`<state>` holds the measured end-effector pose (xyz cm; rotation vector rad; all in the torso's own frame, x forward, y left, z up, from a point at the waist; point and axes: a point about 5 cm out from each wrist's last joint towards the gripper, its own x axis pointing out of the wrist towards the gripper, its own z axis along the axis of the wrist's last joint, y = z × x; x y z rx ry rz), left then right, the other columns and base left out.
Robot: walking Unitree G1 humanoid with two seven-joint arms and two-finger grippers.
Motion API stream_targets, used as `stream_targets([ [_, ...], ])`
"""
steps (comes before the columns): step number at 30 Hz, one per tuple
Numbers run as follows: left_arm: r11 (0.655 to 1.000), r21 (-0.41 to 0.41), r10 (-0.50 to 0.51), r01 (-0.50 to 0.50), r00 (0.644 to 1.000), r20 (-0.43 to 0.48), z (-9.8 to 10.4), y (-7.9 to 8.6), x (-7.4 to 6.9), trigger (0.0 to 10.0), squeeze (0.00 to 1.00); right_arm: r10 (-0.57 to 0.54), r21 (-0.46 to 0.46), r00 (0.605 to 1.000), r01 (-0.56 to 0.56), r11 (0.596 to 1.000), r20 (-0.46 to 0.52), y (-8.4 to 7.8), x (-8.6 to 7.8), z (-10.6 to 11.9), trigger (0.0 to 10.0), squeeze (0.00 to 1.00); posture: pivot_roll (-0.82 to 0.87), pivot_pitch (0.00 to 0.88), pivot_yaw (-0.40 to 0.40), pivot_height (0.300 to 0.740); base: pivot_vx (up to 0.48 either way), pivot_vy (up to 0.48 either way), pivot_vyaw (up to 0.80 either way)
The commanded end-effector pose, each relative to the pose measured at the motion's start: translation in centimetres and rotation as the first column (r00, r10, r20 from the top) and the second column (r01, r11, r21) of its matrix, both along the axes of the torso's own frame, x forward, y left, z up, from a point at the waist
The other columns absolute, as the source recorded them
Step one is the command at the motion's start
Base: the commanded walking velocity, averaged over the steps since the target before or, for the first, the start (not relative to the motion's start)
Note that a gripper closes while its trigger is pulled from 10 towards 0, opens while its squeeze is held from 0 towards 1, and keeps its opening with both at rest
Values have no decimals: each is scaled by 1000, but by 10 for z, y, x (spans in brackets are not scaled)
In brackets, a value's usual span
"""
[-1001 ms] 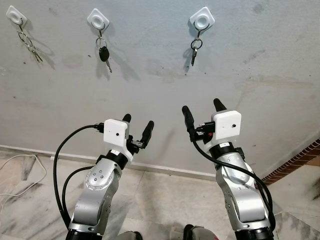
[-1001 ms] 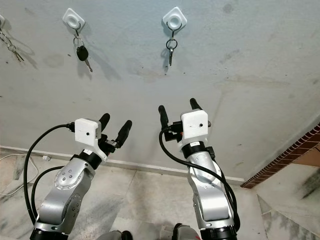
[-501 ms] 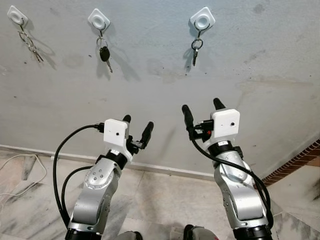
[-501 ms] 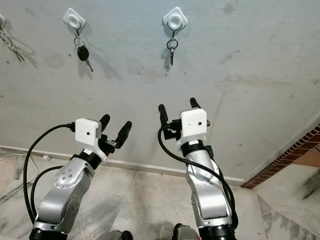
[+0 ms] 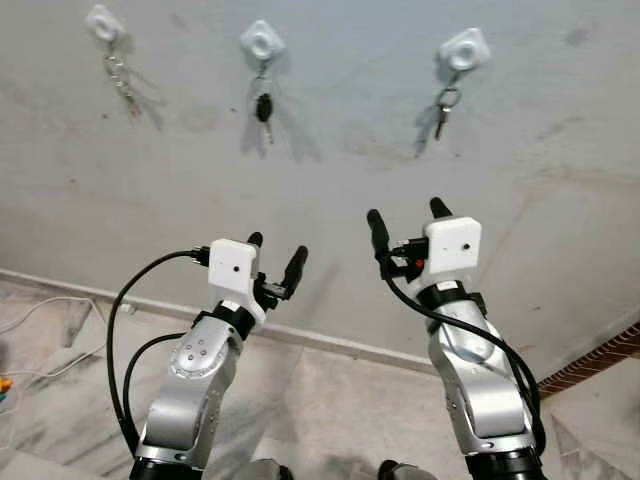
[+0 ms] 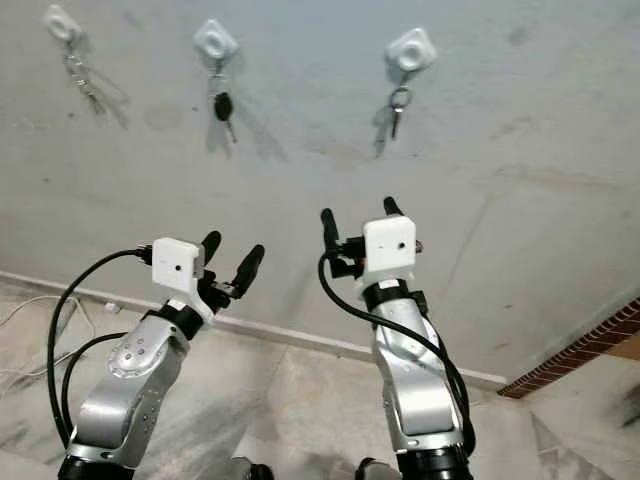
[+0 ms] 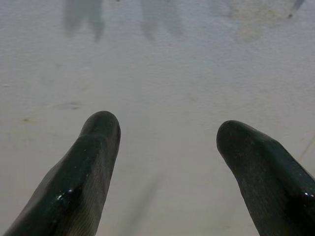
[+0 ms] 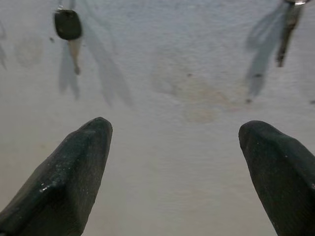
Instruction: Hang keys on a hook
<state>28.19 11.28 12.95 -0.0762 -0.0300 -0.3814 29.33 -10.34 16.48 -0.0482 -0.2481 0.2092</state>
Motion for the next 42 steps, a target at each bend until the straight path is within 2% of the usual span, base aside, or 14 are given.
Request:
stream_targets([
  [1, 1000, 11, -3, 4, 1000, -17, -4, -1, -1, 10000, 0, 1, -4, 1000, -1, 1000, -25, -1, 1, -4, 10000, 0, -10, 148, 65, 740, 0, 405, 0],
  [42, 999, 27, -18, 19, 999, -42, -10, -6, -3, 10000, 0, -3, -5, 999, 2, 1000, -50, -1, 4, -7, 10000, 0, -16, 152, 63, 740, 0, 414, 0],
])
